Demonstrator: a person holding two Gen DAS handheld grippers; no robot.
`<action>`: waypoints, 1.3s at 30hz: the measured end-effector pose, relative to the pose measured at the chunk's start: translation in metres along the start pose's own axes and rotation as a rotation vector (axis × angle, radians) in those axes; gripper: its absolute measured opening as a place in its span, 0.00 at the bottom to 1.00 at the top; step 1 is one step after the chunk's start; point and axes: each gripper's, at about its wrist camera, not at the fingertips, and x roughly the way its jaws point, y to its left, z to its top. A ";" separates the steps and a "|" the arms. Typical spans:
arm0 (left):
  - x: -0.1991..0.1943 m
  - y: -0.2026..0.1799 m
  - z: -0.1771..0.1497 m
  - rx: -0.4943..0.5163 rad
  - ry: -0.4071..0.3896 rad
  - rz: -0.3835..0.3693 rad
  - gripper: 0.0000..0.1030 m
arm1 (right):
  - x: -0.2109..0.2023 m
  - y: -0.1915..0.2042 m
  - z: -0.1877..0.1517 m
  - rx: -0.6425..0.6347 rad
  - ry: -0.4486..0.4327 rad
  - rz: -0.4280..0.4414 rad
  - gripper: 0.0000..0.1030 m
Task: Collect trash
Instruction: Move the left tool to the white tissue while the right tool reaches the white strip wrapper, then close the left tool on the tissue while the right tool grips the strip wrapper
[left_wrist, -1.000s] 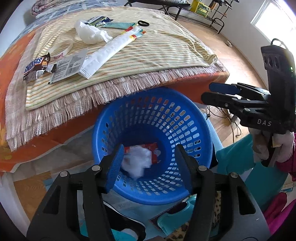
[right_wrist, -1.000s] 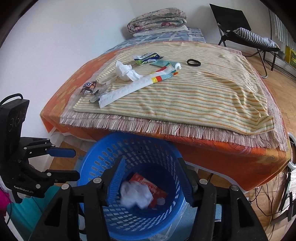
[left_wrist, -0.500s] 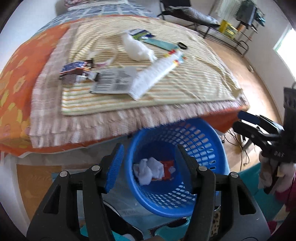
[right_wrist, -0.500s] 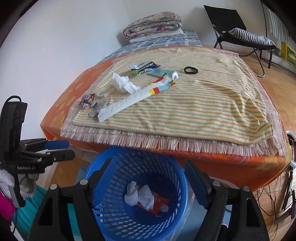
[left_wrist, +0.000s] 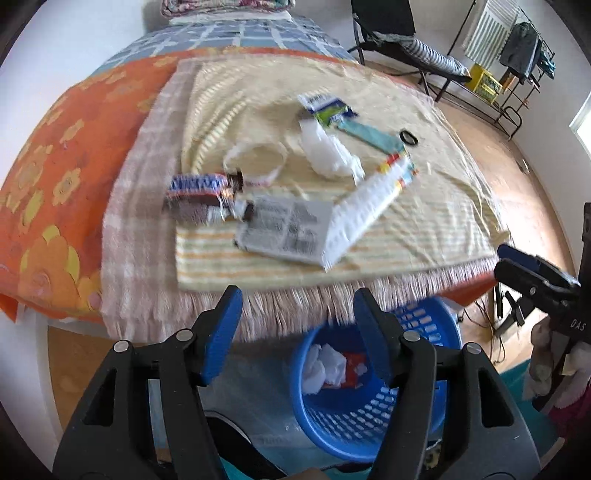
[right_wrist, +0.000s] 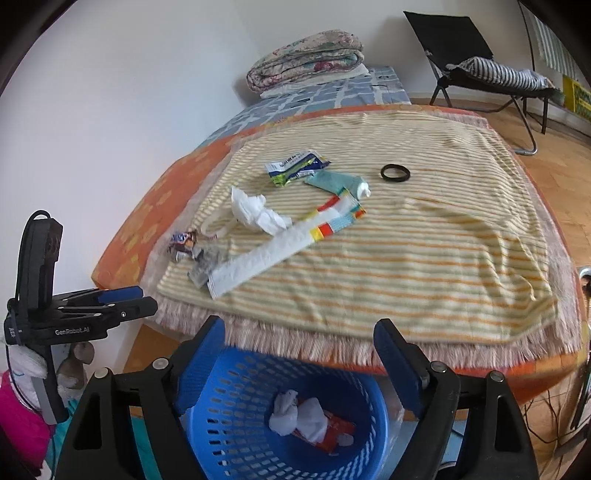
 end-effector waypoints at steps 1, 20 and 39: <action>-0.001 0.001 0.007 -0.003 -0.010 -0.001 0.62 | 0.003 0.000 0.004 0.007 0.008 0.007 0.82; 0.053 -0.012 0.110 -0.073 -0.006 -0.078 0.60 | 0.084 -0.006 0.047 0.154 0.155 0.141 0.62; 0.109 -0.004 0.127 -0.146 0.091 -0.052 0.31 | 0.131 -0.035 0.081 0.389 0.108 0.079 0.54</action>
